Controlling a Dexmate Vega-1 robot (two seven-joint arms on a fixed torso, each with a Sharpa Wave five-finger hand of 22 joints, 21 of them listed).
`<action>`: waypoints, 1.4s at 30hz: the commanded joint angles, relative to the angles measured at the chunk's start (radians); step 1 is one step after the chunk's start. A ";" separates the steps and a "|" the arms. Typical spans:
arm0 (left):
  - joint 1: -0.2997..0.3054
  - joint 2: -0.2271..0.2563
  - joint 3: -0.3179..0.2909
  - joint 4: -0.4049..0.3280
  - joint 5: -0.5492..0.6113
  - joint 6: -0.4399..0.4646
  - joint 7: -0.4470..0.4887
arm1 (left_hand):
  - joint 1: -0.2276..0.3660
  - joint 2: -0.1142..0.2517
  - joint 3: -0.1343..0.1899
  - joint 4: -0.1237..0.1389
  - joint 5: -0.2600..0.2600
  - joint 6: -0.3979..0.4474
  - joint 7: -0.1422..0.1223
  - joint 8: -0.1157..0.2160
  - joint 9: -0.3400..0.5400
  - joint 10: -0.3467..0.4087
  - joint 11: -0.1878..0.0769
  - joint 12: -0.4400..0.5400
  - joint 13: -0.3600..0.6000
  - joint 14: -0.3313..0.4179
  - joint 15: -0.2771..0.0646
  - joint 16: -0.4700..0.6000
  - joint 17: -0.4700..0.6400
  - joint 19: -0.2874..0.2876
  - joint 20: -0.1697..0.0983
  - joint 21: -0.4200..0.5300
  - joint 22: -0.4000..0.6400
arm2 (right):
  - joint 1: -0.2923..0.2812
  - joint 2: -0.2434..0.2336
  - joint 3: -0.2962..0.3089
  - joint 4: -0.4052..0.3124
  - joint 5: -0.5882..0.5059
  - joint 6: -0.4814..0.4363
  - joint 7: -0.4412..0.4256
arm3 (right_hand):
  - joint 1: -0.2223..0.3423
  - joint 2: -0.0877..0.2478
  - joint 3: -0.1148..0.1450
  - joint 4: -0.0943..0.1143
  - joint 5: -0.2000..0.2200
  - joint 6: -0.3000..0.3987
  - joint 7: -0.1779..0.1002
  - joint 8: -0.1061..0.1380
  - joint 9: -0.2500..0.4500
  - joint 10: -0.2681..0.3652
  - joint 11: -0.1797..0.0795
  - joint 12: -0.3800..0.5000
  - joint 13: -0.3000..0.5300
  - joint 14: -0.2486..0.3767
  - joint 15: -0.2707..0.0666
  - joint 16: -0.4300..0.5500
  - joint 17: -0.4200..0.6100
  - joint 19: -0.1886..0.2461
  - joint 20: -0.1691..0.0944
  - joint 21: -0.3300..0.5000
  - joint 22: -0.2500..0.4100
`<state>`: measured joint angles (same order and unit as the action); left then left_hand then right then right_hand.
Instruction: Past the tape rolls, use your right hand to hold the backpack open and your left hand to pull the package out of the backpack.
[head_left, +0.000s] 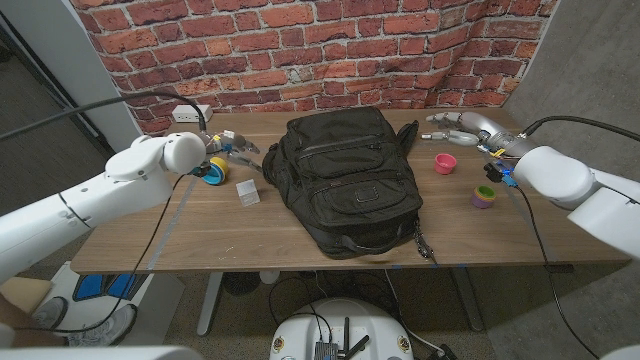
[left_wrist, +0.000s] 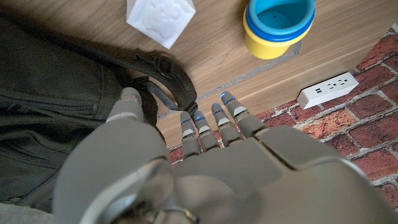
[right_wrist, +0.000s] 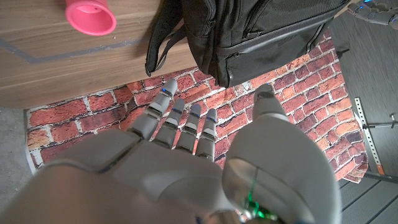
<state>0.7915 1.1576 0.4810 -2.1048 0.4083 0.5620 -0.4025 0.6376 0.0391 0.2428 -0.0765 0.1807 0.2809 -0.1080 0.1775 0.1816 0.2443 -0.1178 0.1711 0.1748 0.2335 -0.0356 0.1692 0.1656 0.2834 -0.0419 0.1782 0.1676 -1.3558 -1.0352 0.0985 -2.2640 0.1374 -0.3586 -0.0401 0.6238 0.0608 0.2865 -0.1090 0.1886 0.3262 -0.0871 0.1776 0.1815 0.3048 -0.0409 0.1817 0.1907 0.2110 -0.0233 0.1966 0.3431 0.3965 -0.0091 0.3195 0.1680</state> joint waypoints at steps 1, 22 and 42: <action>0.051 -0.017 -0.044 0.029 -0.104 -0.020 0.153 | -0.015 0.014 0.004 0.015 -0.002 -0.009 0.002 0.004 0.000 -0.002 0.005 0.008 0.002 -0.005 -0.061 0.004 0.005 -0.003 -0.056 0.003 0.001 | 0.014 0.063 -0.034 0.057 0.025 0.088 -0.048 | -0.015 -0.001 0.001 0.007 0.001 -0.006 0.003 0.002 0.001 -0.003 0.001 0.004 0.003 -0.001 0.003 0.008 0.002 0.008 0.000 -0.005 -0.001; 0.069 -0.149 -0.104 0.255 -0.354 -0.285 0.411 | -0.022 0.043 0.017 0.008 -0.002 0.004 0.021 0.012 -0.001 0.014 0.005 0.017 0.002 0.010 -0.066 0.007 0.000 0.013 -0.058 0.011 0.001 | 0.129 0.164 -0.181 0.225 0.103 0.247 -0.123 | -0.045 0.012 -0.009 0.013 -0.001 -0.019 0.001 0.004 0.000 -0.011 0.004 0.006 0.002 -0.006 -0.002 0.012 -0.005 0.010 -0.008 -0.025 -0.001; 0.134 -0.229 -0.147 0.328 -0.469 -0.400 0.593 | -0.019 0.060 0.029 -0.004 -0.002 0.015 0.034 0.015 -0.003 0.016 0.012 0.017 0.001 0.016 -0.060 0.007 -0.001 0.023 -0.059 0.014 0.001 | 0.227 0.243 -0.278 0.405 0.184 0.412 -0.150 | -0.063 0.019 -0.014 0.016 -0.002 -0.023 0.001 0.005 -0.001 -0.011 0.004 0.008 0.001 -0.002 -0.002 0.017 -0.008 0.017 -0.009 -0.034 -0.001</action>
<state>0.8965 0.9792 0.3532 -1.8288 0.0062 0.2404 0.0904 0.6172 0.0888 0.2652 -0.0829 0.1807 0.2891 -0.0837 0.1818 0.1767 0.2535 -0.1091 0.1780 0.1745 0.2360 -0.0412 0.1692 0.1628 0.2956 -0.0374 0.1859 0.1678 -1.1793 -0.8431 -0.1271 -1.9628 0.2759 -0.0469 -0.1733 0.5711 0.0818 0.2743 -0.0968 0.1887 0.3050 -0.0871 0.1774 0.1765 0.2942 -0.0375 0.1817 0.1908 0.2060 -0.0285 0.2041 0.3338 0.4073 -0.0199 0.2883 0.1682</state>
